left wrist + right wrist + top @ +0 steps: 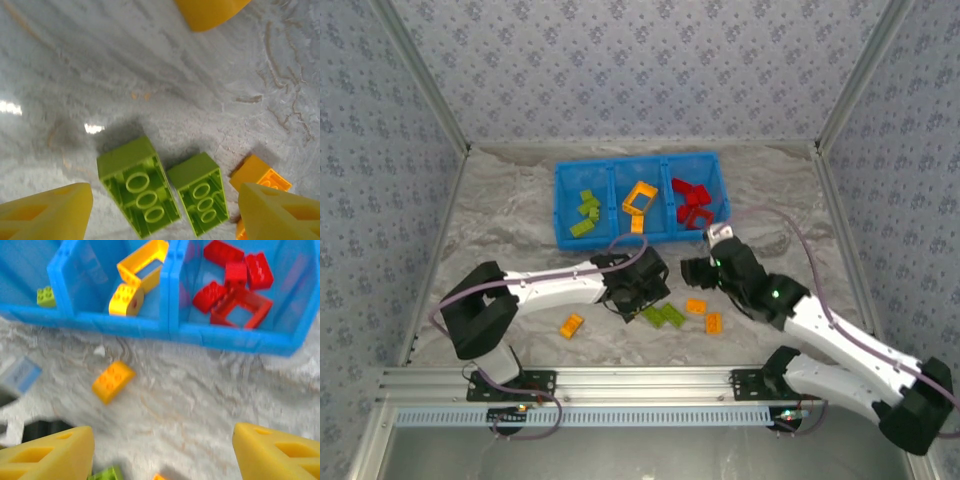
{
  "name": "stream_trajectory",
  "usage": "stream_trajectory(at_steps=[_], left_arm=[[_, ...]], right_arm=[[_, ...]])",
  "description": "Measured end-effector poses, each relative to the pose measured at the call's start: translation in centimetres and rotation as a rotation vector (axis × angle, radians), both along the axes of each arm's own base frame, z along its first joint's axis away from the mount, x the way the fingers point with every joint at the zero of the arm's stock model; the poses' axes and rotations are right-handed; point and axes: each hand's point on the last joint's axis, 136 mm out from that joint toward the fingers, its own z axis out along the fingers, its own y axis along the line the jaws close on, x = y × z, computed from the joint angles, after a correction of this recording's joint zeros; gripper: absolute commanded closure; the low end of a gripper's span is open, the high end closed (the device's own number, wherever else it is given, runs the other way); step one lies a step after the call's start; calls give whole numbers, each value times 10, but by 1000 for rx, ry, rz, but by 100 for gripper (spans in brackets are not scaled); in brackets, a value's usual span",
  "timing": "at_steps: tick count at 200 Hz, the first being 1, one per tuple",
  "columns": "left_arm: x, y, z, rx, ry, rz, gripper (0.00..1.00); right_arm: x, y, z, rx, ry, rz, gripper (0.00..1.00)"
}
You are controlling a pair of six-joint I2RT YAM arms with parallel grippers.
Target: Sort the legos into containers by color
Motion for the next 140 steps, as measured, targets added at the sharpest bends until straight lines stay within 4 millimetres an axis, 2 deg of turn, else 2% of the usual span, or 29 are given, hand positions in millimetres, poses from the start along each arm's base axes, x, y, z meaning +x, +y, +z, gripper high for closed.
stream_trajectory(at_steps=[16,49,90,123,140], left_arm=[[-6,3,0,7,47,45,22],[-12,8,-11,39,120,111,25],[-12,7,-32,76,165,163,36],[-7,-1,-34,72,161,172,55],[-5,-2,-34,66,150,181,62]], right_arm=[[-13,-7,9,27,-25,1,24],[-23,-19,29,52,-67,-7,25],[-31,-32,54,76,-106,-20,25],[-36,-40,77,101,-137,-30,25],[-37,-42,81,100,-139,-33,25]])
